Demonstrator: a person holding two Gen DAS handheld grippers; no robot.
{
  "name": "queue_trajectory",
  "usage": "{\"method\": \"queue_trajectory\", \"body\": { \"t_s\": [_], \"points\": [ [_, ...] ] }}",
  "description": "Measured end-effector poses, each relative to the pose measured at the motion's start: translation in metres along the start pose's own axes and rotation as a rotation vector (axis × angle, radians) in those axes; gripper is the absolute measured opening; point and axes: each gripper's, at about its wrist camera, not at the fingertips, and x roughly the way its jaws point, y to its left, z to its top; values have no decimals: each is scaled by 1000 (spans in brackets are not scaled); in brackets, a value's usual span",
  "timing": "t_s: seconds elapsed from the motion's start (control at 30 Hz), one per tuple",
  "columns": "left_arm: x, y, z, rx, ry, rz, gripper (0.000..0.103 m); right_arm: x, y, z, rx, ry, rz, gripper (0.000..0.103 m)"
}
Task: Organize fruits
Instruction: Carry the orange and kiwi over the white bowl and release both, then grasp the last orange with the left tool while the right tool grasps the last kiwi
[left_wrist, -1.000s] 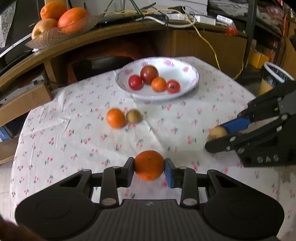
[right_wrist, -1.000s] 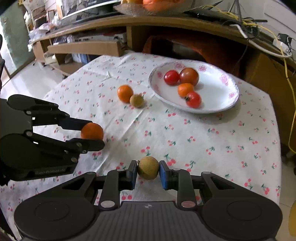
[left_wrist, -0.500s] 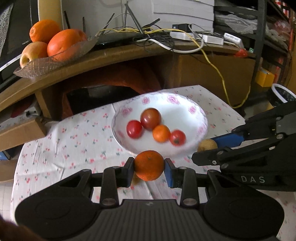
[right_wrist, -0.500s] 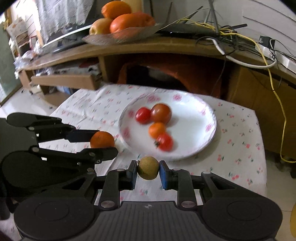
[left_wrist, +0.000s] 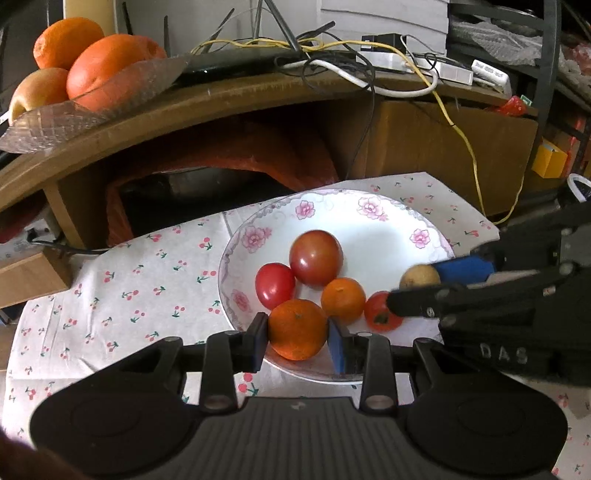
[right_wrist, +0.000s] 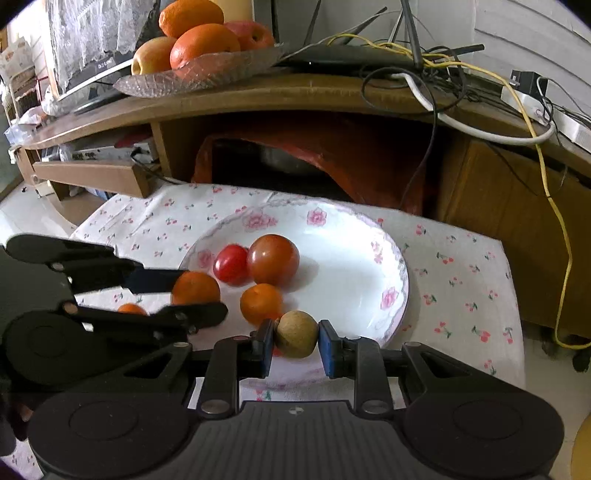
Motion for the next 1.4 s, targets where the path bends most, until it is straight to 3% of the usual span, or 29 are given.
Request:
{"method": "queue_trajectory", "body": {
  "t_s": [0.47,0.9,1.13,1.4],
  "points": [
    [2,2,3,-22,-2,13,40,4,-5,9,27,-38,-21,41],
    [-18,18,10,-79,-48,42,43,-11,-4,10,56,-69,-18,41],
    [-42,42,10,-138,-77,81,43,-24,13,5,46,-66,47,41],
    [-57,63,-17,-108,-28,100,43,-19,63,-18,-68,12,159,42]
  ]
}}
